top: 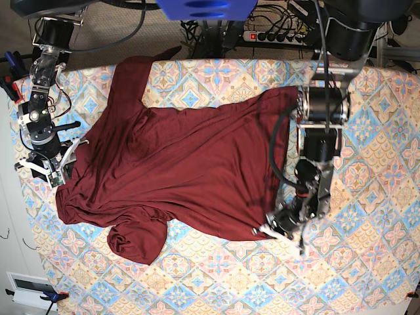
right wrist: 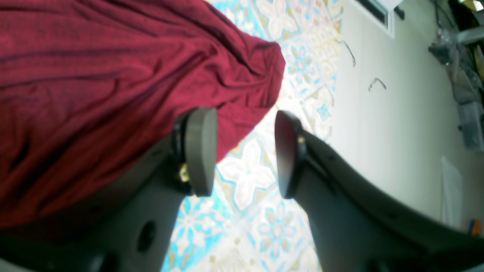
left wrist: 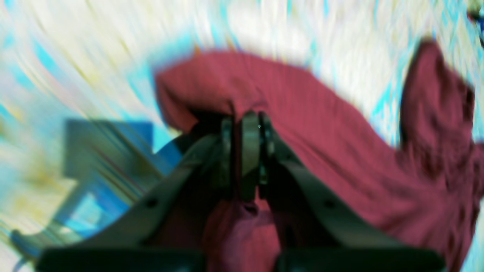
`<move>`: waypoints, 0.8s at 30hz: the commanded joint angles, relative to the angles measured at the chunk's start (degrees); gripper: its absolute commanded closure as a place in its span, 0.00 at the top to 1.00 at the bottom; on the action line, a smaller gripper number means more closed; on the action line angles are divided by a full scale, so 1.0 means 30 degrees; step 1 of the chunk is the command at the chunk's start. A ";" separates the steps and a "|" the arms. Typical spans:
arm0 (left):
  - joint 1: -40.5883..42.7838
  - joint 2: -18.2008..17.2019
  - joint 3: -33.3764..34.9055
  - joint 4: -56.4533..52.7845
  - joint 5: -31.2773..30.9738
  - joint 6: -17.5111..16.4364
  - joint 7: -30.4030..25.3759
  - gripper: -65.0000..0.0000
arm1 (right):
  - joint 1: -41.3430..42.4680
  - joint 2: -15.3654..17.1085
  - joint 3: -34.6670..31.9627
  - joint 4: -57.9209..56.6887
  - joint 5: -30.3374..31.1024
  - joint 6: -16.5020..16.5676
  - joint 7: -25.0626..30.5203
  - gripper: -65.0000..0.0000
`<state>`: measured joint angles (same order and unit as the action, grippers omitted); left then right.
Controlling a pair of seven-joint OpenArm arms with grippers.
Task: Layout the t-shirt on the table in an organized manner, then fold the t-shirt properly
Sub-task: 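Grasp the shirt hem with the left gripper and pull it outward, then release the hem and move the left gripper onto the shirt middle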
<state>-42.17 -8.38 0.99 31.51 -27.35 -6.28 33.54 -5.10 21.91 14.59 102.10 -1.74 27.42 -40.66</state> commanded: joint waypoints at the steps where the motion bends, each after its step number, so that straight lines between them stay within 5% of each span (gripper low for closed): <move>1: -0.1459 -0.0678 -0.0082 -0.0055 0.0195 0.0292 -0.1202 0.08 | 0.0280 0.0359 0.0162 0.0588 0.0066 -0.0129 0.0471 0.36; 8: -0.5591 -0.2232 0.0006 -0.4832 0.2012 0.1025 -0.5656 0.21 | -0.0160 0.0359 0.0045 0.0734 0.0066 -0.0129 0.0471 0.36; 15: -0.6235 -0.2437 0.0006 -0.5945 0.5440 0.1084 -0.6418 0.60 | -0.1068 0.0359 -0.0365 0.1027 0.0066 -0.0129 0.0471 0.36; 20: -0.4799 -0.2290 -0.0082 -0.4304 0.4532 0.0908 -0.2315 0.75 | -0.1068 0.0359 -0.1596 0.1027 0.0066 -0.0129 0.0471 0.37; 24: -0.1019 -0.2114 -0.0082 0.2465 0.2305 0.0908 0.2754 0.75 | -0.1039 0.0359 -0.2563 0.0998 0.0066 -0.0129 0.0471 0.37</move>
<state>-42.63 -14.59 0.91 38.61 -19.84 -2.96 43.46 -8.97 22.15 6.61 104.05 -2.09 27.16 -40.47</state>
